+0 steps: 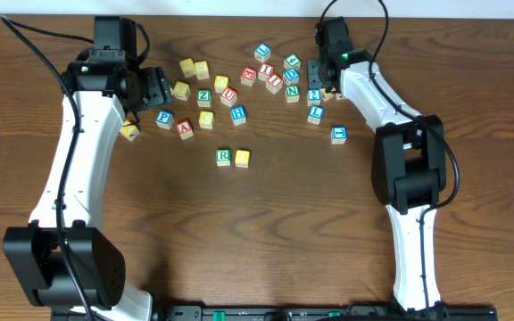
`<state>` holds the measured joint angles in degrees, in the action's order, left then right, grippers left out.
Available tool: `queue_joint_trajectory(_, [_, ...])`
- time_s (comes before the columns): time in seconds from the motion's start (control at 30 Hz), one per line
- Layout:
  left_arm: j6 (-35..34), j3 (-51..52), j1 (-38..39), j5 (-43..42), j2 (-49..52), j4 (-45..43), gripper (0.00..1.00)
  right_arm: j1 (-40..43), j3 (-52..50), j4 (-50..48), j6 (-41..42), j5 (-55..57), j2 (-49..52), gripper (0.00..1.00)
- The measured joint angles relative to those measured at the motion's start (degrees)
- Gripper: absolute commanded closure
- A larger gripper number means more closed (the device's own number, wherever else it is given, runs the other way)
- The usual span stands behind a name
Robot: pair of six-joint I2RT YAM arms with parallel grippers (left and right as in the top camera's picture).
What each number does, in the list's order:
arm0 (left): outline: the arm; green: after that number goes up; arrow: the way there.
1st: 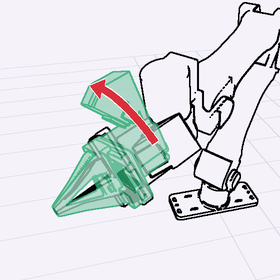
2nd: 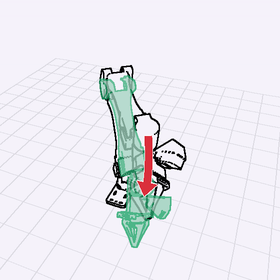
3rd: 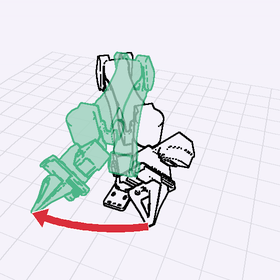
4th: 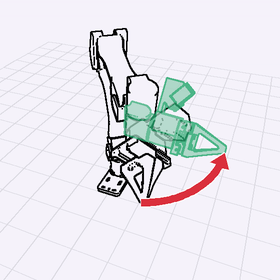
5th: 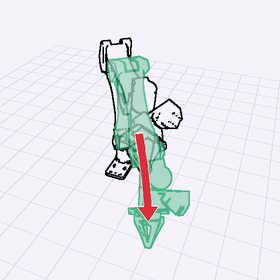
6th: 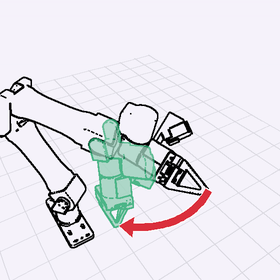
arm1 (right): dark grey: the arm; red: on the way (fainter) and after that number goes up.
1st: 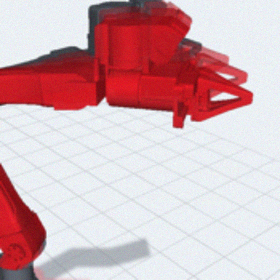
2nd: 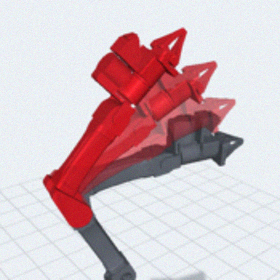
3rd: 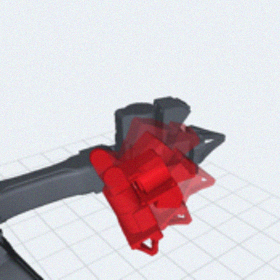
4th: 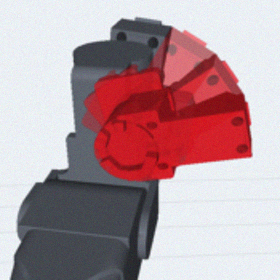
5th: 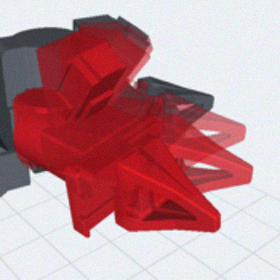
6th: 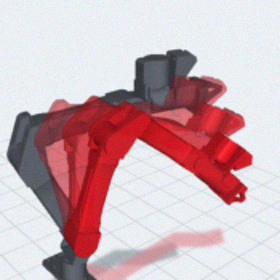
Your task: Spell out ROBOT
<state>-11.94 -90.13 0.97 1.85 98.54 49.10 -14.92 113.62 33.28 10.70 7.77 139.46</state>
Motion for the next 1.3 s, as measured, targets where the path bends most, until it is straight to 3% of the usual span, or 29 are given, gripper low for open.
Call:
queue_joint_trajectory(0.07, [0.00, 0.00, 0.00, 0.00, -0.02, 0.00, 0.18, 0.02, 0.00, -0.04, 0.70, 0.02, 0.00, 0.68])
queue_joint_trajectory(0.57, [0.00, 0.00, 0.00, 0.00, 0.00, 0.02, 0.18, -0.26, 0.00, 0.28, 1.29, 0.00, -1.46, 0.74])
queue_joint_trajectory(0.7, [0.00, 0.00, 0.00, 0.00, 0.00, -0.02, 0.18, -1.90, -0.02, 4.68, 1.31, -0.61, -10.95, 0.72])
queue_joint_trajectory(0.83, [0.00, 0.00, 0.00, 0.00, 0.00, -0.07, 0.18, -7.43, 0.74, 17.09, 4.61, -3.98, -20.55, 0.73])
queue_joint_trajectory(1.0, [0.00, 0.00, 0.00, 0.00, 0.02, -0.04, 0.18, -12.26, 0.09, 27.98, 12.63, -9.66, -18.80, 0.77])
queue_joint_trajectory(1.17, [0.00, 0.00, 0.00, -0.02, 0.04, 0.00, 0.18, -16.83, -1.29, 29.05, 15.72, -10.75, -14.95, 0.76])
queue_joint_trajectory(1.3, [0.00, 0.00, 0.00, -0.02, 0.04, 0.02, 0.18, -15.89, -1.36, 29.99, 15.80, -10.58, -14.97, 0.72])
